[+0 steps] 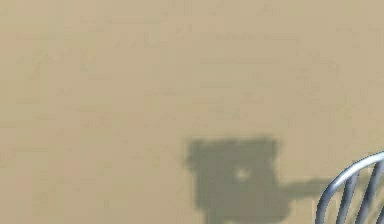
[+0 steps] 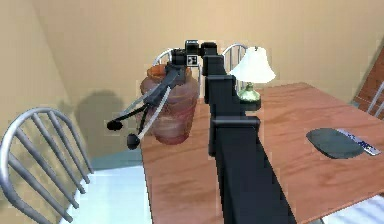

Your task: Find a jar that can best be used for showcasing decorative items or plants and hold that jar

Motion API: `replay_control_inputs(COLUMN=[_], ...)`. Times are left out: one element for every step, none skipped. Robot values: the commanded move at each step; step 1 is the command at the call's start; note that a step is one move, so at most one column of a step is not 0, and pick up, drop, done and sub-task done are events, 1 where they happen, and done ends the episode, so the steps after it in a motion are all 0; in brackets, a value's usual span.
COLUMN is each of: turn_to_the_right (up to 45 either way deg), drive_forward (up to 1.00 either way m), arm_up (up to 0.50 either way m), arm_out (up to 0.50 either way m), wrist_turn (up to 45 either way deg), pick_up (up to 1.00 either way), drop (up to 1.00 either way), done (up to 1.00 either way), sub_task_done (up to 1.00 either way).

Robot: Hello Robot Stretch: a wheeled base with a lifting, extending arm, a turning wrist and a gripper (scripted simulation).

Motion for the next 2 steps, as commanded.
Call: replay_control_inputs(turn_to_the_right=[0.0, 0.0], drive_forward=[0.00, 0.00], arm_up=[0.00, 0.00], arm_out=[0.00, 0.00], wrist_turn=[45.0, 45.0], pick_up=[0.00, 0.00], drop=[0.00, 0.00], done=[0.00, 0.00], sub_task_done=[0.00, 0.00])
